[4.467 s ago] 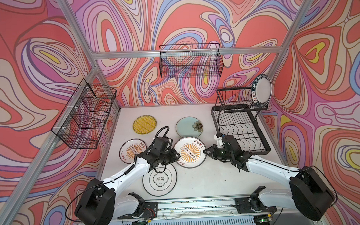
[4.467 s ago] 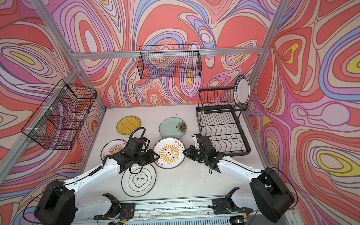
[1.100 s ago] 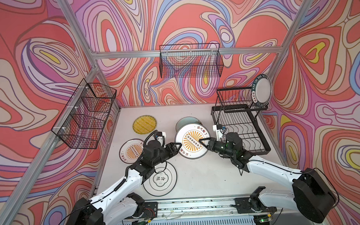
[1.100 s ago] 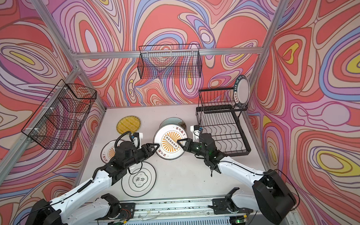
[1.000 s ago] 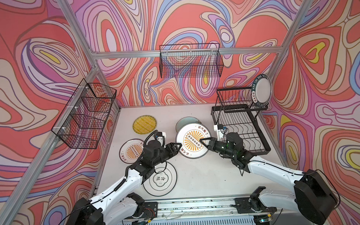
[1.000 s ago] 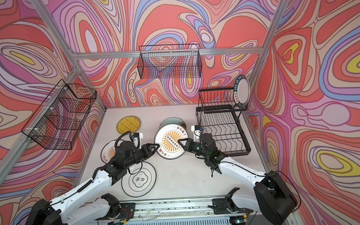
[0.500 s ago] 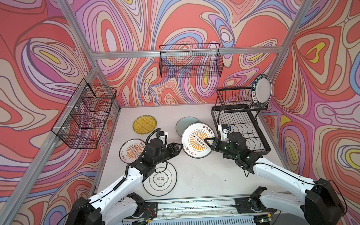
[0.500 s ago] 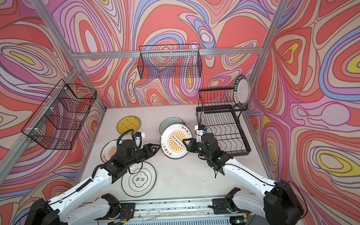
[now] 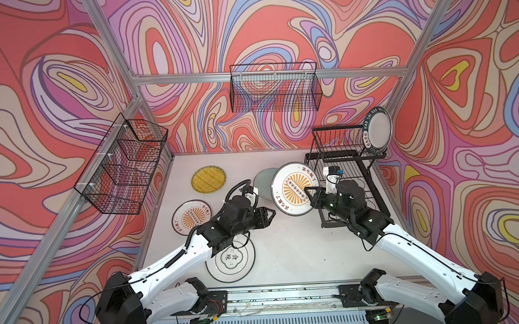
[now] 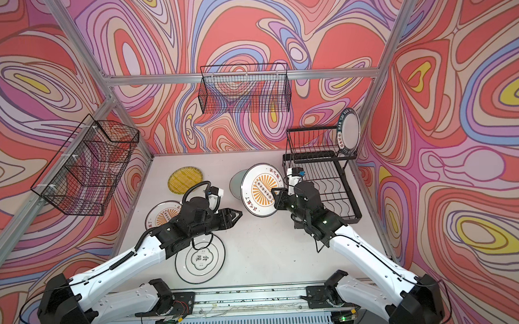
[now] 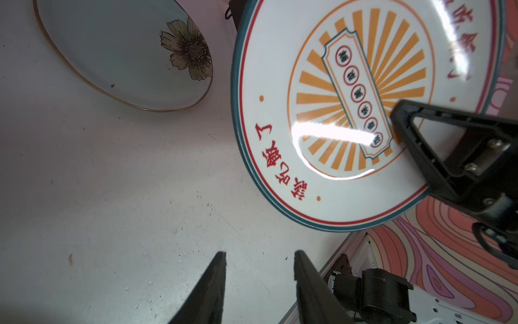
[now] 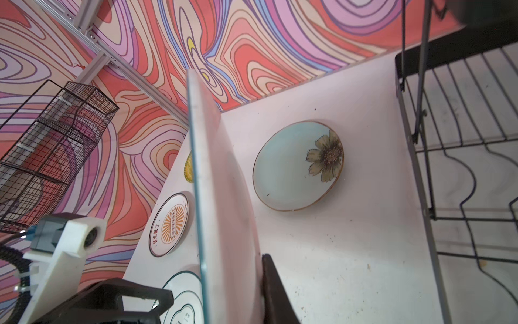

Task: Load plates into a dish rack
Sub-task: Pick up the plate from the center of the table, then place the plate on the dish rack.

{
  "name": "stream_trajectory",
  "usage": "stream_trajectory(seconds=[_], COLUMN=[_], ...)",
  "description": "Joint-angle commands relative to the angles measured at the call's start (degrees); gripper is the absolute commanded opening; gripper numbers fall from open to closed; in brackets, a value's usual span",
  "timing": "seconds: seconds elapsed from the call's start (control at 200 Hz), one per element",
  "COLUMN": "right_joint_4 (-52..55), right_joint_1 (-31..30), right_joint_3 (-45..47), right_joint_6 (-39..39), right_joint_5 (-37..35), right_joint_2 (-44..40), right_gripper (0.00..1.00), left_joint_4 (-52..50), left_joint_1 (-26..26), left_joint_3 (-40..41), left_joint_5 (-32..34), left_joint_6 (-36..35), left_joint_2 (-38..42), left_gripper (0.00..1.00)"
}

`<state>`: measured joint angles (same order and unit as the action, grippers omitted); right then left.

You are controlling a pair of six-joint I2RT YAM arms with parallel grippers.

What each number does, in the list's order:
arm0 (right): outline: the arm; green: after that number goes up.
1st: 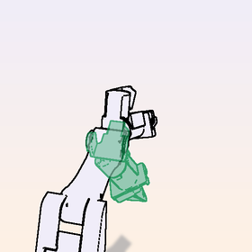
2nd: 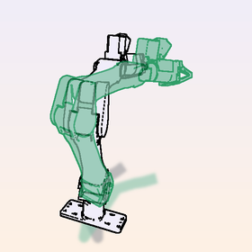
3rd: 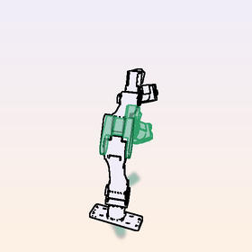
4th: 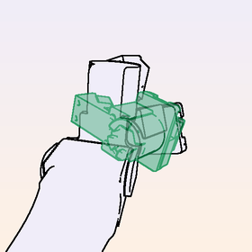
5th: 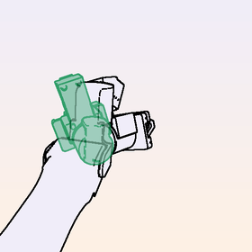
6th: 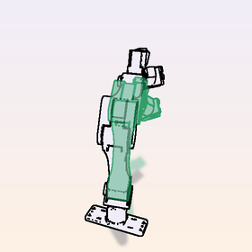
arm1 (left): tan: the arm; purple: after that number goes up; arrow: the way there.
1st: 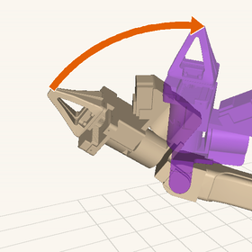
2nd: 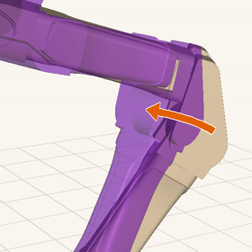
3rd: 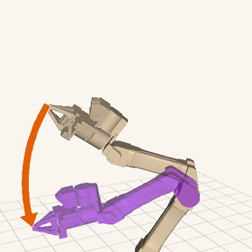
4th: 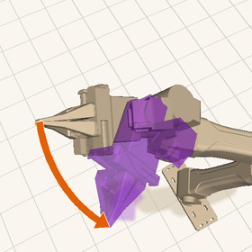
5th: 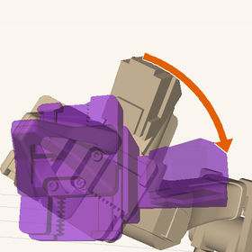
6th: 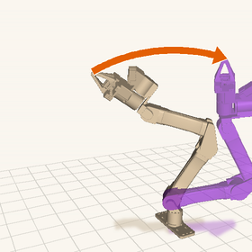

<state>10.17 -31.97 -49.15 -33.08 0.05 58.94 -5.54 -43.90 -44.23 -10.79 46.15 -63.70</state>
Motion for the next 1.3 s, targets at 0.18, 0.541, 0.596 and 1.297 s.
stream_trajectory(seconds=[0.18,0.541,0.596,1.297], right_joint_4=[8.6,13.3,14.1,20.8], right_joint_1=[-0.2,0.7,1.3,20.5], right_joint_3=[-16.6,-33.5,-35.8,-53.6], right_joint_6=[14.5,29.9,32.1,49.0], right_joint_5=[-12.1,-26.4,-27.8,-29.9], right_joint_2=[1.5,6.9,7.8,20.3], right_gripper=[0.00,0.00,0.00,0.00], left_joint_4=[-6.3,-7.1,-7.5,-10.7], left_joint_1=[-5.8,-6.6,-6.7,-6.7], left_joint_3=[-6.8,-7.3,-7.2,-6.8], left_joint_5=[6.3,6.5,6.8,8.9], left_joint_6=[-7.3,-8.0,-8.1,-8.0], left_joint_2=[0.0,0.2,0.6,3.8], left_gripper=[0.43,0.44,0.44,0.44])
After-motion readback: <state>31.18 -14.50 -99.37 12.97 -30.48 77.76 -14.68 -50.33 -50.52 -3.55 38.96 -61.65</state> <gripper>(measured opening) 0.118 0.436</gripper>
